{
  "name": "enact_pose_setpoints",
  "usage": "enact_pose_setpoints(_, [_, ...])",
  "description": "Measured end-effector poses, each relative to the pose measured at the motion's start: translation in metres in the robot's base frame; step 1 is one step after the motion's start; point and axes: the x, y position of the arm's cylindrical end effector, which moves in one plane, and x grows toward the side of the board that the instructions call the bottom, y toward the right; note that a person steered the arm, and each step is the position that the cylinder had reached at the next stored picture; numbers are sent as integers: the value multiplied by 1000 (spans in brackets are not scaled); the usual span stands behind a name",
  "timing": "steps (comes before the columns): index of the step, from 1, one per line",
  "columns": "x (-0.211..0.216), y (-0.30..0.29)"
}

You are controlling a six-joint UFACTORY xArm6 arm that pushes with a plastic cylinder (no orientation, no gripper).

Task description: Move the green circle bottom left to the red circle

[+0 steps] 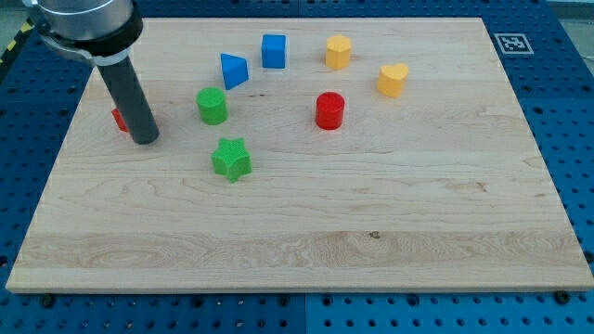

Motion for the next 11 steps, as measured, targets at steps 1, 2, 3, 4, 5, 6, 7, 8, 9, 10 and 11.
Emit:
enact_pose_setpoints(1, [0,-1])
enact_pose_setpoints(2, [-17,7])
enact_pose_setpoints(3, [-49,24])
enact_pose_setpoints(4, [-53,52])
enact_pose_setpoints(5, [-54,88])
enact_pose_setpoints(6, [-51,131])
enact_pose_setpoints(7, [-31,168])
enact_pose_setpoints(8, [-11,203])
enact_pose_setpoints(9, [-9,247])
enact_pose_setpoints(10, [-9,288])
enact_pose_setpoints(11, [-26,312])
